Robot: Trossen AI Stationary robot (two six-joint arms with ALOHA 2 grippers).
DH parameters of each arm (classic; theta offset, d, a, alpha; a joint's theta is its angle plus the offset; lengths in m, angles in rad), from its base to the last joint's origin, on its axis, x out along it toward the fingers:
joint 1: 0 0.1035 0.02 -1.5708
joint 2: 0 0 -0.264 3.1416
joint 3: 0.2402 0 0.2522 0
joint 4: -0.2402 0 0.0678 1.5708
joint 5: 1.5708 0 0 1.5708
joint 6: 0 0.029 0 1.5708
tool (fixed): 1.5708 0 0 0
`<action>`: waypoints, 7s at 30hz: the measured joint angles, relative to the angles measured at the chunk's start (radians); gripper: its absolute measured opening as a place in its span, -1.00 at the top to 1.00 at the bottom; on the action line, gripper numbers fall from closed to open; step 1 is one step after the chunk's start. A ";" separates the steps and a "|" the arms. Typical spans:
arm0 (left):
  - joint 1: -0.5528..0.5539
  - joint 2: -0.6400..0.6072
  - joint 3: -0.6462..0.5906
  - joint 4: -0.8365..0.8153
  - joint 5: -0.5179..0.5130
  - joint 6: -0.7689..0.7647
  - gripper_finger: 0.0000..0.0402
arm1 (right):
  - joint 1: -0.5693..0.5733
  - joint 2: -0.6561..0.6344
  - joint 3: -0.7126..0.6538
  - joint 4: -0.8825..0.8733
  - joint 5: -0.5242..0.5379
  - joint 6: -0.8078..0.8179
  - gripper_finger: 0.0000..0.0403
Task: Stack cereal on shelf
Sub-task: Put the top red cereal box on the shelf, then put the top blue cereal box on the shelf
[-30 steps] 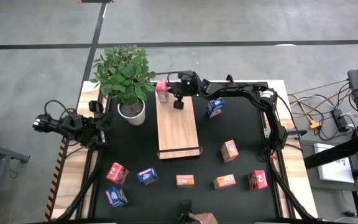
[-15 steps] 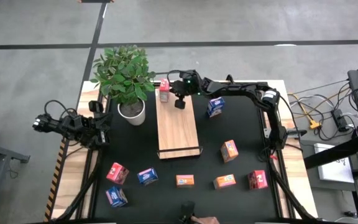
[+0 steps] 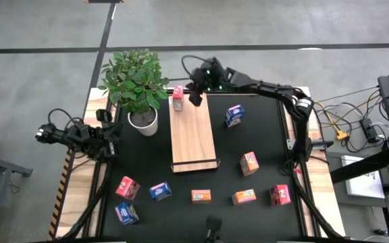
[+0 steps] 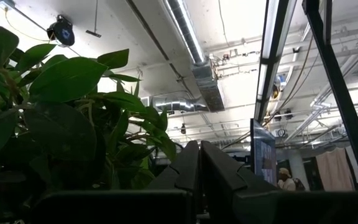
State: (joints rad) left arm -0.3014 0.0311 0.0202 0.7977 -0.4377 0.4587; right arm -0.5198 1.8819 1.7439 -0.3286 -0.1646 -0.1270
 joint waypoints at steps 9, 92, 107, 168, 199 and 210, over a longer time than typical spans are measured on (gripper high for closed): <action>0.000 0.000 0.000 0.003 -0.011 0.001 1.00 | -0.025 0.188 0.379 -0.265 0.000 0.048 0.96; 0.000 0.000 0.000 0.040 -0.027 0.080 1.00 | 0.020 0.277 0.310 -0.242 0.014 -0.136 0.96; 0.000 0.000 0.000 0.047 -0.027 0.089 1.00 | 0.068 0.234 0.308 -0.271 0.073 -0.056 0.96; 0.000 0.000 0.000 0.048 -0.027 0.086 1.00 | 0.063 0.290 0.050 0.158 0.105 -0.192 0.96; 0.000 0.000 0.000 0.052 -0.027 0.087 1.00 | 0.068 0.247 0.053 0.107 0.131 -0.212 0.96; 0.000 0.000 0.000 0.076 -0.026 0.086 1.00 | 0.116 -0.077 0.054 -0.370 0.165 -0.070 0.96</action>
State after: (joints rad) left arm -0.3012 0.0307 0.0204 0.8734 -0.4641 0.5449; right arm -0.4038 1.8046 1.7977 -0.6988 0.0001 -0.1971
